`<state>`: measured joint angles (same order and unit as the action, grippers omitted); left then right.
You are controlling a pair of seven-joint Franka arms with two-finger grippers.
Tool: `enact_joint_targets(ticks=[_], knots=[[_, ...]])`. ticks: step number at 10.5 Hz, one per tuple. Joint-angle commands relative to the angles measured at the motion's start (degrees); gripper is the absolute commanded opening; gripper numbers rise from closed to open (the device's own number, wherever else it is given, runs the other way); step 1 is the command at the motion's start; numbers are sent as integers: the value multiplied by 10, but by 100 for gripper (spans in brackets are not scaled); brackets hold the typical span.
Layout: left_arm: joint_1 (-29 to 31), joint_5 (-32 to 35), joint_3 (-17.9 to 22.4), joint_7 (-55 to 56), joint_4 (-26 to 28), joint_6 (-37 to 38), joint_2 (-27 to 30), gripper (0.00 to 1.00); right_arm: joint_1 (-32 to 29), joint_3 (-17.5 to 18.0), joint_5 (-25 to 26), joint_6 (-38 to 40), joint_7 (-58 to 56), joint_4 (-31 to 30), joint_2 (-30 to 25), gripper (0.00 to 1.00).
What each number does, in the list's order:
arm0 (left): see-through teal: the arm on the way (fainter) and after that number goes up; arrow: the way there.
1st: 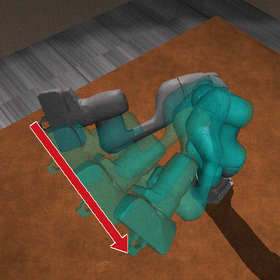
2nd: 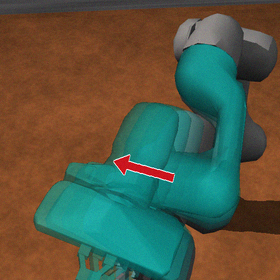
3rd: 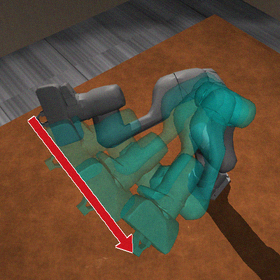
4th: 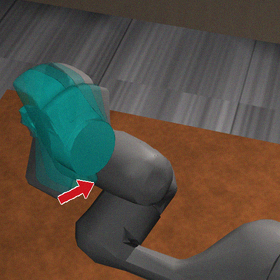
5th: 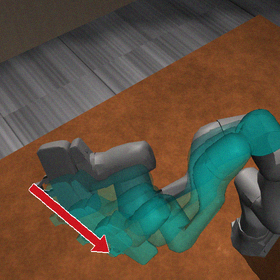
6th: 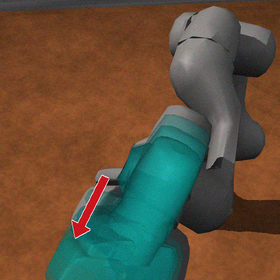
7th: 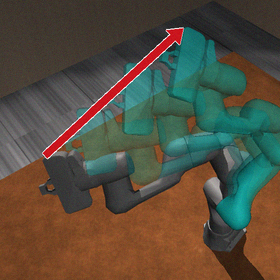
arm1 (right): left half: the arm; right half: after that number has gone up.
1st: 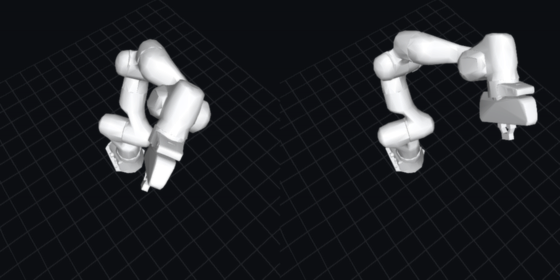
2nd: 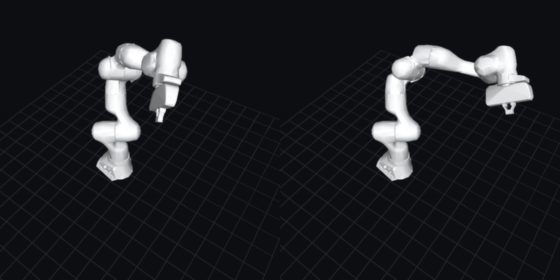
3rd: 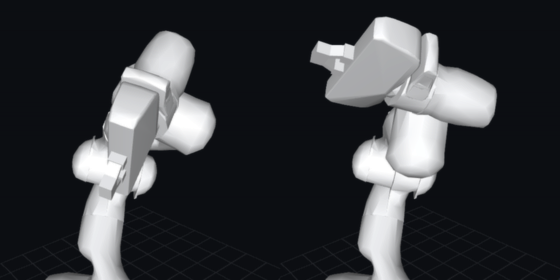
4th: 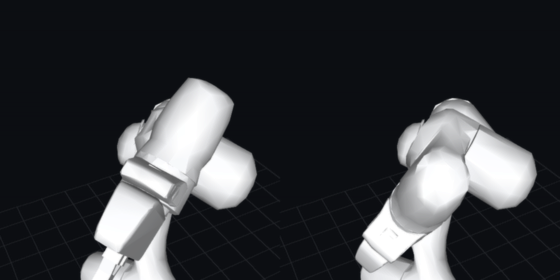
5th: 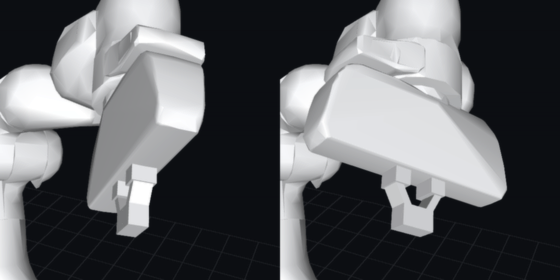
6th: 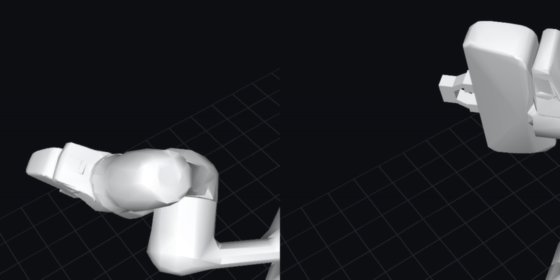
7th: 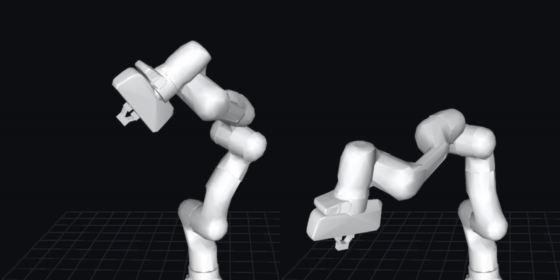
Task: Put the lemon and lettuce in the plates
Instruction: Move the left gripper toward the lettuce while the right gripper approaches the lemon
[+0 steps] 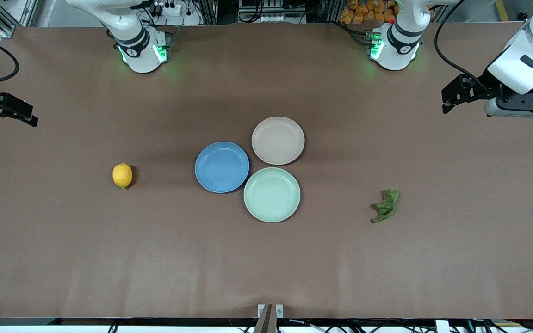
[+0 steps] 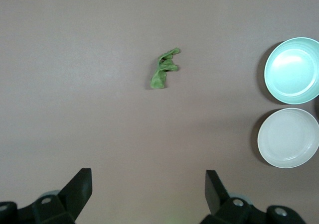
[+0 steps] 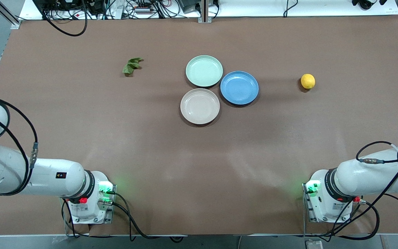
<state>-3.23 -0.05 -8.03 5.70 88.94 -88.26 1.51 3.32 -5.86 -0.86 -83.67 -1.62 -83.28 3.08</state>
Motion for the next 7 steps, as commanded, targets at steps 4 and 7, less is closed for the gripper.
enact_joint_targets(ticks=[4,7], knots=[[-3,-5,-1,8,-2,-4,-8,100,-8,5,0,6,-2,-3,-5,100],[-6,10,-1,6,-2,-22,-28,100,-8,5,0,6,-3,-3,-5,100]])
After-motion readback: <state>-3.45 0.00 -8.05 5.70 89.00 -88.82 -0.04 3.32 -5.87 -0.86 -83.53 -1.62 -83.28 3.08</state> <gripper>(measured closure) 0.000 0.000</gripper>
